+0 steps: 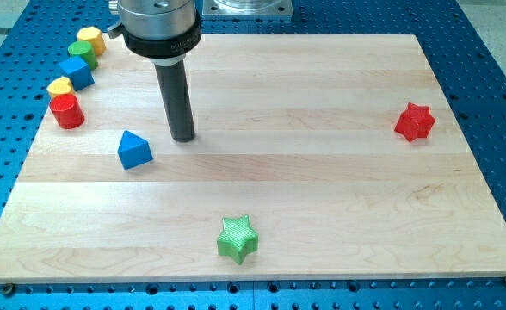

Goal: Place the triangle at the left of the green star

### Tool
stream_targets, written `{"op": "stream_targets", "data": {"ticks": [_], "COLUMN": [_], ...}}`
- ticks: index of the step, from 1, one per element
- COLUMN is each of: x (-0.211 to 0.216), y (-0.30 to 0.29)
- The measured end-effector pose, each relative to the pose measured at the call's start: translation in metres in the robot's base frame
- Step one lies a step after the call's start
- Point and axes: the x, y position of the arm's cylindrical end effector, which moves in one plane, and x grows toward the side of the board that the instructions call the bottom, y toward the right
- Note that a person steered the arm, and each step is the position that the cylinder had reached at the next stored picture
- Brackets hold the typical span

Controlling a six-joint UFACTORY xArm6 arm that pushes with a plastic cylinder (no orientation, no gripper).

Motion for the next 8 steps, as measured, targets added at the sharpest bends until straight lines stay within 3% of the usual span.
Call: {"op": "stream_targets", "data": {"ticks": [1, 2, 3, 4, 5, 7, 8], "x": [0.002, -0.002, 0.05, 0.062, 0.028, 0.042, 0.07], "y": [-0.008, -0.073, -0.055, -0.015, -0.042, -0.035, -0.017]}}
